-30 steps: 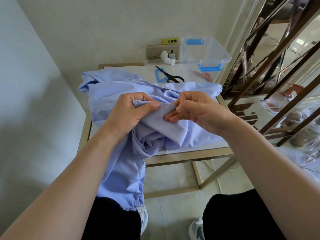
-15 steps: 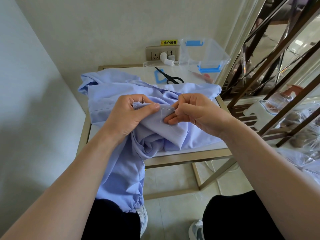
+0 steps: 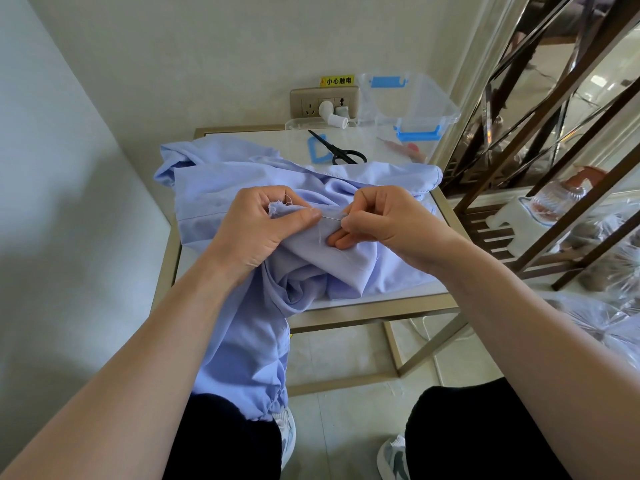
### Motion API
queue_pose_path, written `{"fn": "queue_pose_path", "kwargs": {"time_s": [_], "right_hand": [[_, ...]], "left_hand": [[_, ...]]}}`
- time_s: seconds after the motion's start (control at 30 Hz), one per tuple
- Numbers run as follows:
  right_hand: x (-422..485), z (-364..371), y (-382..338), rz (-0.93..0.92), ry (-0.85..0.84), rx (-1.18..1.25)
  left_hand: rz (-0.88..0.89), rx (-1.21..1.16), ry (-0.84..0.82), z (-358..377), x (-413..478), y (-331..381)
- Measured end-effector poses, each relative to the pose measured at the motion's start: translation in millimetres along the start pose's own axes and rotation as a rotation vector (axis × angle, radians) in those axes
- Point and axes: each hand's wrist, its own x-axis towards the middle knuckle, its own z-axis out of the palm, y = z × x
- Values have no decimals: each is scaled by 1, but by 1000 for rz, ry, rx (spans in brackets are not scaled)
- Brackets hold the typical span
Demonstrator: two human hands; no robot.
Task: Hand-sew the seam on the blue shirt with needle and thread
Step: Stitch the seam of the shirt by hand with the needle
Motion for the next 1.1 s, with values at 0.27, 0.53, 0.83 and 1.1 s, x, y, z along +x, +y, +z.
{"fn": "queue_pose_path", "kwargs": {"time_s": [0.27,0.53,0.83,1.1], "right_hand": [[-2,-2,-1,-63,-12,137],[-4,-4,1,-86,-104,275],[-4,-5,4,-84,-135,382],[-2,-4,10,-63,-152,400]], "left_hand": [[-37,-33,-6,0,1,4],[-82,-133,-29,-1,0,7],[-131,-227,-81,0,-1,11],[-196,-366,-156,2,-3,12]]}}
